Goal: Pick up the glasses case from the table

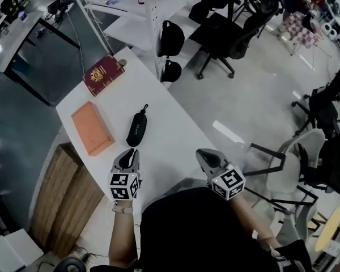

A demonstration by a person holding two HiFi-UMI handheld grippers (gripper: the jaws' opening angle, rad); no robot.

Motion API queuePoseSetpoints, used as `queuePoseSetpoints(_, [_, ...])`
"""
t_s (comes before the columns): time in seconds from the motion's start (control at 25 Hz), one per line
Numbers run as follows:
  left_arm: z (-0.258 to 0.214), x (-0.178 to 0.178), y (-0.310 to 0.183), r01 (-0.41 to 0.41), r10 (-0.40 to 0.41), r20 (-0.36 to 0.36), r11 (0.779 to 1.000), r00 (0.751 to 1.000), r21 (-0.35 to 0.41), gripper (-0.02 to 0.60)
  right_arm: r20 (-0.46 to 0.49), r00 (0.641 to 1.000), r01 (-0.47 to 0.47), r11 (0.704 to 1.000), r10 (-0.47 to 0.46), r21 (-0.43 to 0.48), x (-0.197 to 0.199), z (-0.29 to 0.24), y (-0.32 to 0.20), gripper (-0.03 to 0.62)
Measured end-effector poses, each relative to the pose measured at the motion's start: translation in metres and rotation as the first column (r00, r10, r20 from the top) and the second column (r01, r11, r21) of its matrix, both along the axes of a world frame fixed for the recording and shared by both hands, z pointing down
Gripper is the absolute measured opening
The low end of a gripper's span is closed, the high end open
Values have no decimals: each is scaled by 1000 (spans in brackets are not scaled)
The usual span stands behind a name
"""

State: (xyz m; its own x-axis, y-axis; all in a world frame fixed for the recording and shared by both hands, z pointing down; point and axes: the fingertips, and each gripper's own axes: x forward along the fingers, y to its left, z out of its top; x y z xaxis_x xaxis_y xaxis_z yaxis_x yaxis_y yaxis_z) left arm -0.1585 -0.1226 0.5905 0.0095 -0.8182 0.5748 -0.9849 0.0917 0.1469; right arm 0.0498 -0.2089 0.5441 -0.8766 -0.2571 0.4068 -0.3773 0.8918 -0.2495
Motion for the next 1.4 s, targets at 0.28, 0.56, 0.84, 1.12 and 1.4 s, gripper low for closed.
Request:
queuePoseSetpoints(0.28, [24,-10,-41,-49,52,24,994,998,-96,160,-20,993,-114,990,112,-84,30,12,-8,29])
queuePoseSetpoints(0.56, [64,-31,-66,-76,89,58,976,994,-203,230,-41,967,-255,963,252,-93,61,12,-8,29])
queuePoseSetpoints(0.84, [117,-44,-85,-123,144,45,940,989,-319,302,-92,928,-368,926,360,-85,84,14,4,29])
queuePoseSetpoints(1.12, [150,-51,-94,-157,195,57,907,979,-391,328,-126,890,-449,890,438,-75,96,14,19,29])
queuePoseSetpoints(1.4, [167,-51,-102,-171,189,5,900,982,-402,362,-160,870,-481,874,466,-70,100,17,33,29])
